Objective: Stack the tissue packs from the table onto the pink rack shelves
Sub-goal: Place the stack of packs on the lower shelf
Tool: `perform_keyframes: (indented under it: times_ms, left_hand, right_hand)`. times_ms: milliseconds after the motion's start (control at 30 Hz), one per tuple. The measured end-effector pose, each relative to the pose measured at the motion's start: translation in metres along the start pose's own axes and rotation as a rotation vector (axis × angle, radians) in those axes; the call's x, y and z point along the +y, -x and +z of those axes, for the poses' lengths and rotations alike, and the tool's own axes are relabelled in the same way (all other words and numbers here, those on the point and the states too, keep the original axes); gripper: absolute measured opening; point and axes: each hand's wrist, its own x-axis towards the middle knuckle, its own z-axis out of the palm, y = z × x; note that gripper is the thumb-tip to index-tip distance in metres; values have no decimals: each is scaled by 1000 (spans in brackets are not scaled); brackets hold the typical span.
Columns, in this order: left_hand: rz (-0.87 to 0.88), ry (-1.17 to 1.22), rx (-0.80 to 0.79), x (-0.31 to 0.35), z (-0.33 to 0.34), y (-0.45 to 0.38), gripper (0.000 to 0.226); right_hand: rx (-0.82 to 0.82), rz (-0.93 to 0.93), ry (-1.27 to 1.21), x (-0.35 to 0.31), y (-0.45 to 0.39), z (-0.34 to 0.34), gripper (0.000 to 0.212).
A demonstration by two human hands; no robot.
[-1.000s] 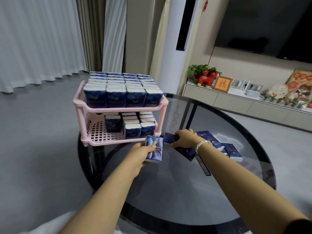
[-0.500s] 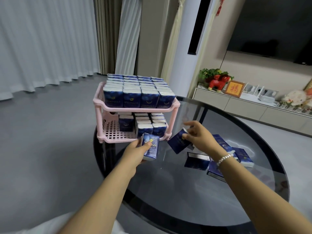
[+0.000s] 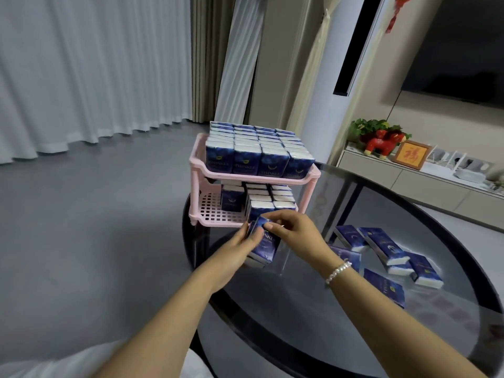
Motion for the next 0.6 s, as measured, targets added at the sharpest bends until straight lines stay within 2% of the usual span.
perform_keyframes:
  times_ms: [67,133,200,267,333,400,600]
  left_hand:
    - [41,-30,5,-3,-6,1,96]
    - [38,-51,32,-5,-12,2,100]
    - [34,-102,28,-3,-17,3,101]
    - [21,-233,18,-3,-21,4,96]
    - [13,-416,40,-5,-24,4,96]
    - [19,-561,68,-8,-27,3,101]
    - [28,-831,74,-19,-33,-8,112]
  right_hand:
    - [-77,22,-47,-1,-4,2,27]
    - [-286,152,-233,-3,-8,-2,39]
    - [-478,220,-355,-3,-13,-7,37]
    - [-540,179,-250,-1,-19,-9,46]
    - [-534,133,-41,-1,-22,-5,70]
    - [-544,83,121,-1,-24,2,84]
    - [-582,-79,497,-7,-36,3,85]
